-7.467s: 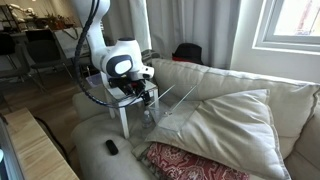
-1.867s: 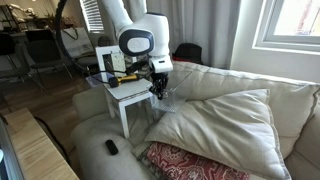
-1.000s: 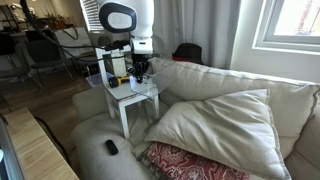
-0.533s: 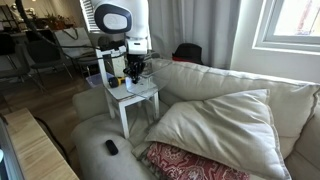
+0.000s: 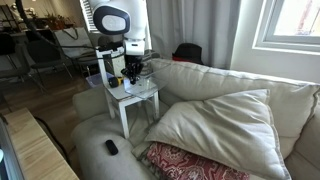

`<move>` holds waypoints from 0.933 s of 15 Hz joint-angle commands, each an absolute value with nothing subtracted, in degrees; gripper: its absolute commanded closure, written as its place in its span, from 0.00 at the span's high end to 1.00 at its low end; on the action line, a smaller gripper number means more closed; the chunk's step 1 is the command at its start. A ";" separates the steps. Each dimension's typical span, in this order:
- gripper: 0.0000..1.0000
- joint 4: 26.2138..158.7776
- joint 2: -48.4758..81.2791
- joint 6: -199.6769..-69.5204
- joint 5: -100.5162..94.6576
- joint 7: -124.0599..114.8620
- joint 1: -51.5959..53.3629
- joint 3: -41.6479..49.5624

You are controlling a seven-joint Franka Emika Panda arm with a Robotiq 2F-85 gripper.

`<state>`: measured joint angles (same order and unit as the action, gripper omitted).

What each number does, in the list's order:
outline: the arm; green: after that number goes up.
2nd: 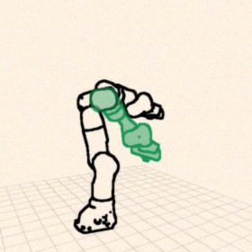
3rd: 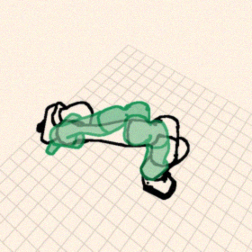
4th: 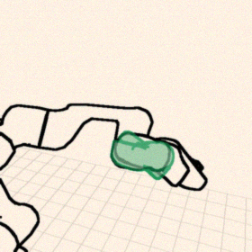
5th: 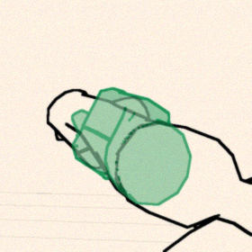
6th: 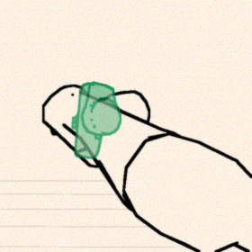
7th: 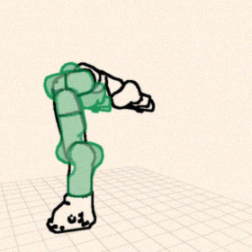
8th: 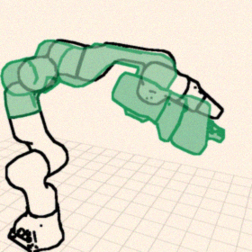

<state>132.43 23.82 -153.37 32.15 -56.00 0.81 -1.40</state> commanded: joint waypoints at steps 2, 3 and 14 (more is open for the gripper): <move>0.01 134.14 22.09 -155.25 32.43 -63.00 4.49 -1.17; 0.01 134.31 22.07 -155.56 32.13 -64.90 5.28 -1.06; 0.01 136.77 22.70 -162.91 32.07 -81.18 10.78 -3.08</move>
